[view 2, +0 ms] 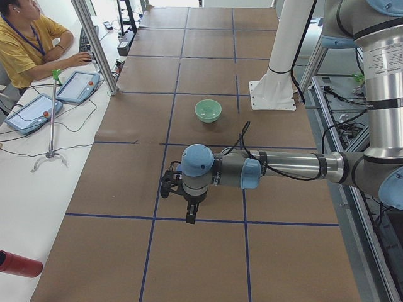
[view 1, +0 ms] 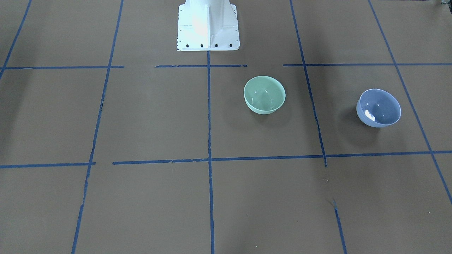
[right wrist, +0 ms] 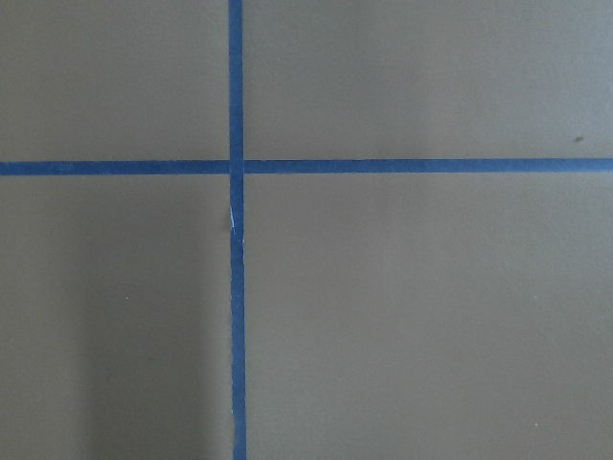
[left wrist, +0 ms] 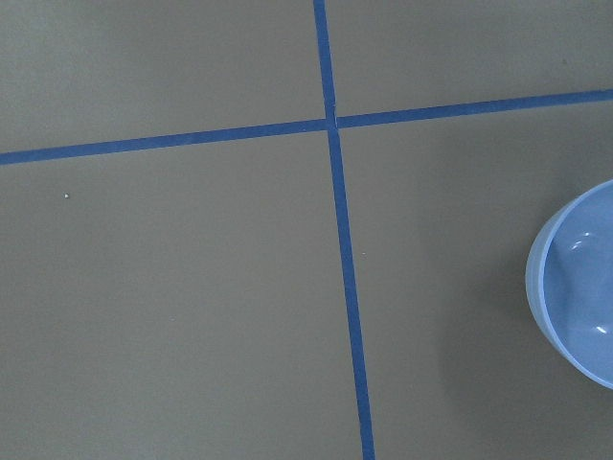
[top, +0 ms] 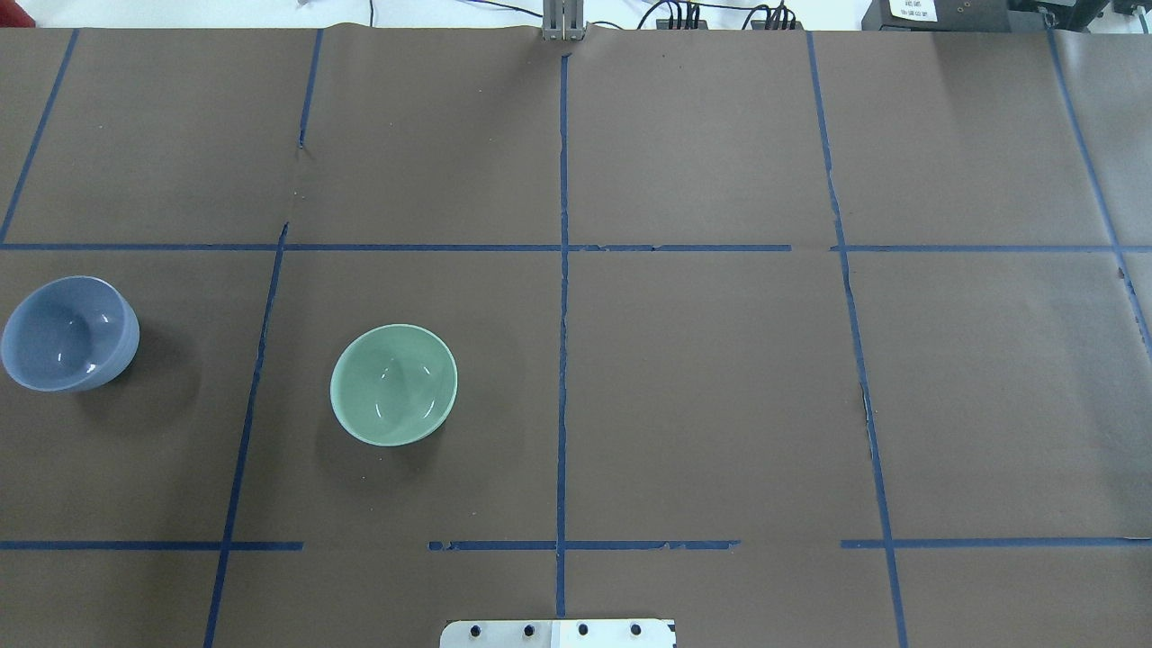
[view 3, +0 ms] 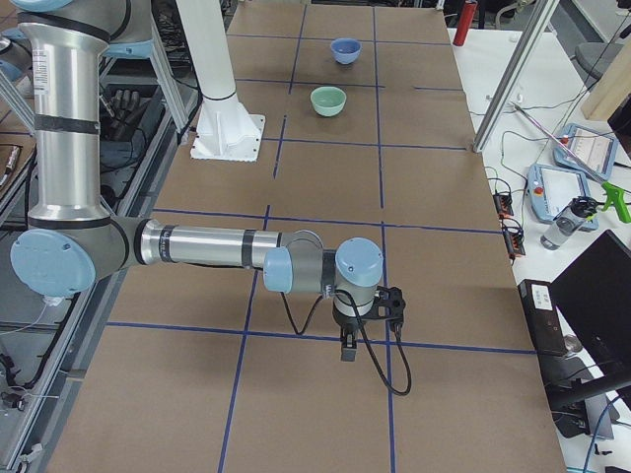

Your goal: Stack blue bowl on green bowl

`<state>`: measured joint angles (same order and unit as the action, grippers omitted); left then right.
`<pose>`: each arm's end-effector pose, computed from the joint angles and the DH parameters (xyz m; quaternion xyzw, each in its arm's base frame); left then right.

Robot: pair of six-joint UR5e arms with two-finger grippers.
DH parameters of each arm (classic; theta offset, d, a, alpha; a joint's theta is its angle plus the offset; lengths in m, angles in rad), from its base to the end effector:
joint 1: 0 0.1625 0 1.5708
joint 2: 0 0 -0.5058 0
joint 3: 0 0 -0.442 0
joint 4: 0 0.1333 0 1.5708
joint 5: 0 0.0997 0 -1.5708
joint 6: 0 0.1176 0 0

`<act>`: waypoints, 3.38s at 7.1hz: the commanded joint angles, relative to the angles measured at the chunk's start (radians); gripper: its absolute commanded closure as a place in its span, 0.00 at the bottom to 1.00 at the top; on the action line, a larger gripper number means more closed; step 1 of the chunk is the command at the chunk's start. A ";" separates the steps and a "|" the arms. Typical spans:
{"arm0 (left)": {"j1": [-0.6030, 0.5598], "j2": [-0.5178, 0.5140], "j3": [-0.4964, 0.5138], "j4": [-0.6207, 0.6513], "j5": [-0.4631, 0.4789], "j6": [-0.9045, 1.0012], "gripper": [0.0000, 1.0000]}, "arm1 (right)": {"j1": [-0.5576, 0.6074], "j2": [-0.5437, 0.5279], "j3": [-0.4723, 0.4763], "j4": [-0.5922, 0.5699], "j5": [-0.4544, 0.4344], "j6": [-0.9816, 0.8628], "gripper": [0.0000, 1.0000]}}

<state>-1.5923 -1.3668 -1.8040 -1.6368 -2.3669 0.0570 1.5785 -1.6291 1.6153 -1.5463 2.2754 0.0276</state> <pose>-0.0588 -0.4452 0.7173 0.0590 0.3852 0.0348 0.9203 0.0611 -0.5127 0.7621 0.0016 -0.3451 0.0147 0.9385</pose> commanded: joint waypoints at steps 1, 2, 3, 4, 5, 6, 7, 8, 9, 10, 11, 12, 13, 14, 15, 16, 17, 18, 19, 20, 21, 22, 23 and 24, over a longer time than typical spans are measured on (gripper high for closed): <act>0.000 -0.002 0.000 -0.003 0.000 0.003 0.00 | 0.000 0.000 0.000 0.000 -0.001 0.000 0.00; 0.000 -0.002 0.014 -0.005 -0.003 -0.003 0.00 | 0.000 0.000 0.000 0.000 -0.001 0.000 0.00; 0.000 -0.002 0.018 0.000 0.003 -0.006 0.00 | 0.000 0.000 0.000 0.000 -0.001 0.000 0.00; 0.000 -0.047 0.000 0.003 0.002 -0.005 0.00 | 0.000 0.000 0.000 0.000 -0.001 0.000 0.00; 0.015 -0.076 -0.003 -0.009 0.002 0.000 0.00 | 0.000 0.000 0.000 0.000 -0.001 0.000 0.00; 0.068 -0.078 0.008 -0.102 0.008 -0.006 0.00 | 0.000 0.000 0.000 0.000 -0.001 0.000 0.00; 0.189 -0.078 0.017 -0.162 0.009 -0.148 0.00 | 0.000 0.000 0.000 -0.001 0.001 0.000 0.00; 0.283 -0.071 0.021 -0.258 0.027 -0.340 0.00 | 0.000 0.000 0.000 0.000 -0.001 0.000 0.00; 0.331 -0.058 0.037 -0.355 0.123 -0.480 0.00 | 0.000 0.000 0.000 0.000 -0.001 0.000 0.00; 0.371 -0.051 0.096 -0.448 0.152 -0.538 0.00 | 0.000 0.000 0.000 0.000 -0.001 0.000 0.00; 0.412 -0.051 0.142 -0.563 0.153 -0.643 0.00 | 0.000 0.000 0.000 0.000 0.001 0.000 0.00; 0.461 -0.051 0.179 -0.656 0.161 -0.730 0.00 | 0.000 0.000 0.000 0.000 -0.001 0.000 0.00; 0.484 -0.048 0.195 -0.694 0.176 -0.746 0.00 | 0.000 0.000 0.000 0.000 -0.001 0.000 0.00; 0.506 -0.048 0.199 -0.695 0.178 -0.759 0.13 | 0.000 0.000 0.000 0.000 -0.001 0.000 0.00; 0.514 -0.048 0.199 -0.695 0.178 -0.760 0.33 | 0.000 0.000 0.000 0.000 0.001 0.000 0.00; 0.514 -0.048 0.199 -0.690 0.178 -0.764 0.90 | 0.000 0.000 0.000 0.000 -0.001 0.000 0.00; 0.514 -0.048 0.201 -0.686 0.178 -0.778 1.00 | 0.000 0.000 0.000 0.000 -0.001 0.000 0.00; 0.518 -0.048 0.198 -0.686 0.176 -0.787 1.00 | 0.000 0.000 0.000 0.000 -0.001 0.000 0.00; 0.515 -0.046 0.189 -0.686 0.175 -0.784 1.00 | 0.000 0.000 0.000 0.000 -0.001 0.000 0.00; 0.506 -0.029 0.167 -0.684 0.169 -0.778 1.00 | 0.000 0.000 0.000 0.000 0.001 0.000 0.00; 0.502 -0.012 0.100 -0.666 0.161 -0.776 1.00 | 0.000 0.000 0.000 -0.001 -0.001 0.000 0.00; 0.500 -0.014 -0.020 -0.515 0.161 -0.778 1.00 | 0.000 0.000 0.000 -0.001 0.001 0.000 0.00; 0.500 -0.029 -0.187 -0.298 0.164 -0.790 1.00 | 0.000 0.000 0.000 0.000 -0.001 0.000 0.00; 0.508 -0.049 -0.293 -0.185 0.169 -0.893 1.00 | 0.000 0.000 0.000 0.000 -0.001 0.000 0.00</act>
<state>-1.0898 -1.3960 -1.9451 -1.9972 -2.2025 -0.7531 1.5785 -1.6291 1.6153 -1.5467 2.2753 0.0276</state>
